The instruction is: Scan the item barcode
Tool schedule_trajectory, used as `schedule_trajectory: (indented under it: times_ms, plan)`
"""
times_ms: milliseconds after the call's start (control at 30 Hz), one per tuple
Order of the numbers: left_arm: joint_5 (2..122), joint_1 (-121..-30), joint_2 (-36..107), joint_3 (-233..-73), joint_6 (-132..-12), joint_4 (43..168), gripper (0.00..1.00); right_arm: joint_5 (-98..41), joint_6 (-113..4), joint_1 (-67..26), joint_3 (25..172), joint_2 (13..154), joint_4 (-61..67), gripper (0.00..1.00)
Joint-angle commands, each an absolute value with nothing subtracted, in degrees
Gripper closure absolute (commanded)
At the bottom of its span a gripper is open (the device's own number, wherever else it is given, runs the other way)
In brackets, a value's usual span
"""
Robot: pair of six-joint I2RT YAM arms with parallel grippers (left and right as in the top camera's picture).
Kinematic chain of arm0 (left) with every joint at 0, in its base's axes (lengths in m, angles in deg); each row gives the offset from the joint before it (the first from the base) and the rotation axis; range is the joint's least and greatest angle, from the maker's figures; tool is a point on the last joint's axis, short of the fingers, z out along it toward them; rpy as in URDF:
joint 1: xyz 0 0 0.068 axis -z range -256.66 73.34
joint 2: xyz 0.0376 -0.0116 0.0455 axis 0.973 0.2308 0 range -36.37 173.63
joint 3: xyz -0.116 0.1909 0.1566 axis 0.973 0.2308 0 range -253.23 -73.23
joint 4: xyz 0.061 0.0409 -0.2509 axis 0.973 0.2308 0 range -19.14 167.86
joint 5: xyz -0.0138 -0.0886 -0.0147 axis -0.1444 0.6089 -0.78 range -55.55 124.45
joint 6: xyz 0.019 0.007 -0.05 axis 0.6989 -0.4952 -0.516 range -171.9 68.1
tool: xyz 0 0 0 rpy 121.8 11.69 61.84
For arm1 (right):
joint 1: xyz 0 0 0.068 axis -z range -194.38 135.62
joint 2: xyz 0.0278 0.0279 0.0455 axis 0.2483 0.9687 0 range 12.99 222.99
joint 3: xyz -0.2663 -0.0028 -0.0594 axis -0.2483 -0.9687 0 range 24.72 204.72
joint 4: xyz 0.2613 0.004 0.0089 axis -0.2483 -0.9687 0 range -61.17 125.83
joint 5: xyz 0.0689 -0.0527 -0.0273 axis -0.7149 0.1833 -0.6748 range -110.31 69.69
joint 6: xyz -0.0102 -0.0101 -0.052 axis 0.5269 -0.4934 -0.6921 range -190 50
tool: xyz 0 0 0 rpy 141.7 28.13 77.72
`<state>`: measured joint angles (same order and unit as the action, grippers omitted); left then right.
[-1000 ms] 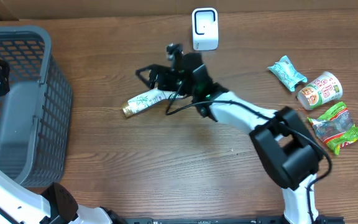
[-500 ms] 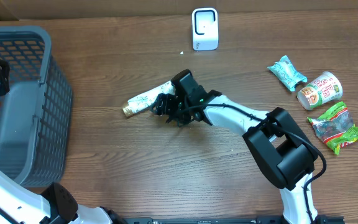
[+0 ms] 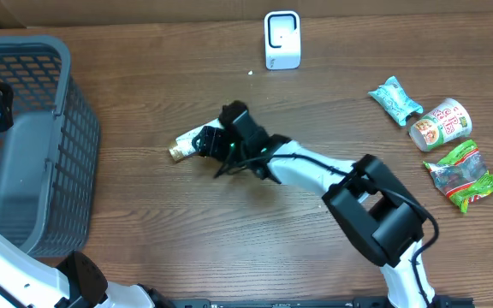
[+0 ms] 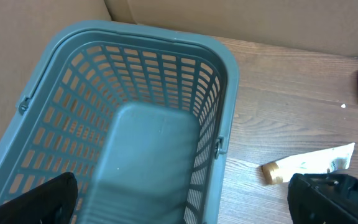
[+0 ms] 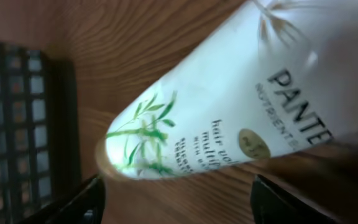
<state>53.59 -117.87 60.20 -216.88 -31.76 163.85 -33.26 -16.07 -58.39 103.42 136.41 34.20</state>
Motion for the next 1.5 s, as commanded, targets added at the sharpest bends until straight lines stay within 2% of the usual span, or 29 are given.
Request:
schedule_trajectory:
  times_ms: [0,67,133,167,267,300,367,400,433,467,567,700,900,967,1000,1033,1100,1200,1333,1400,1433,1467]
  plan:
    - [54.37,-117.50,60.16,-216.90,-30.67,163.63,0.01,-24.62,-12.97,-58.89,103.70,139.29,36.70,0.37]
    - [54.37,-117.50,60.16,-216.90,-30.67,163.63,0.00,-24.60,-12.97,-58.89,103.72,140.19,38.36,0.43]
    - [54.37,-117.50,60.16,-216.90,-30.67,163.63,0.00,-24.60,-12.99,-58.02,103.70,141.06,39.12,0.57]
    - [54.37,-117.50,60.16,-216.90,-30.67,163.63,0.00,-24.58,-12.99,-57.84,103.70,141.06,39.01,0.60]
    - [54.37,-117.50,60.16,-216.90,-30.67,163.63,0.00,-25.08,-12.99,-56.68,103.70,141.06,37.46,0.78]
    - [54.37,-117.50,60.16,-216.90,-30.67,163.63,0.00,-25.04,-13.01,-56.49,103.70,141.06,36.76,0.79]
    - [54.37,-117.50,60.16,-216.90,-30.67,163.63,0.01,-25.04,-12.99,-56.11,103.70,141.06,36.52,0.76]
    - [54.37,-117.50,60.16,-216.90,-30.67,163.63,0.00,-25.00,-13.01,-56.07,103.70,141.06,37.02,0.69]
    - [54.37,-117.50,60.16,-216.90,-30.67,163.63,0.00,-24.71,-13.03,-56.07,103.70,141.06,38.69,0.54]
    - [54.37,-117.50,60.16,-216.90,-30.67,163.63,0.00,-24.14,-12.99,-56.09,103.70,141.06,40.00,0.49]
    - [54.37,-117.50,60.16,-216.90,-30.67,163.63,0.00,-21.11,-12.99,-56.38,103.70,141.06,42.75,0.45]
    - [54.37,-117.50,60.18,-216.90,-30.67,163.63,0.00,-17.63,-12.64,-57.67,103.72,143.12,49.39,0.48]
    - [54.37,-117.50,60.18,-216.90,-30.67,163.63,0.00,-20.47,-10.61,-58.41,103.72,144.91,49.20,0.73]
    - [54.37,-117.50,60.18,-216.90,-30.67,163.63,0.01,-25.19,-10.63,-57.47,103.72,144.89,46.09,0.85]
    - [54.37,-117.50,60.18,-216.90,-30.67,163.63,0.00,-32.41,-12.22,-55.57,103.72,144.67,43.41,0.95]
    - [54.37,-117.50,60.18,-216.90,-30.67,163.63,0.00,-37.00,-13.88,-54.37,103.72,144.32,42.31,0.96]
    - [54.37,-117.50,60.18,-216.90,-30.67,163.63,0.00,-52.10,-20.90,-49.78,103.72,143.21,39.97,0.96]
    - [54.37,-117.50,60.18,-216.90,-30.67,163.63,0.00,-65.34,-24.35,-44.57,103.72,142.62,34.93,0.96]
    - [54.37,-117.50,60.18,-216.90,-30.67,163.63,0.00,-81.39,-40.40,-35.74,103.72,142.62,26.51,0.95]
    - [54.37,-117.50,60.18,-216.90,-30.67,163.63,0.00,-83.38,-48.88,-31.04,103.72,142.62,19.49,0.64]
    - [54.37,-117.50,60.18,-216.90,-30.67,163.63,0.00,-83.35,-51.30,-29.58,103.72,142.62,17.24,0.53]
    - [54.37,-117.50,60.18,-216.90,-30.67,163.63,0.00,-83.00,-52.81,-28.36,103.72,142.59,15.39,0.47]
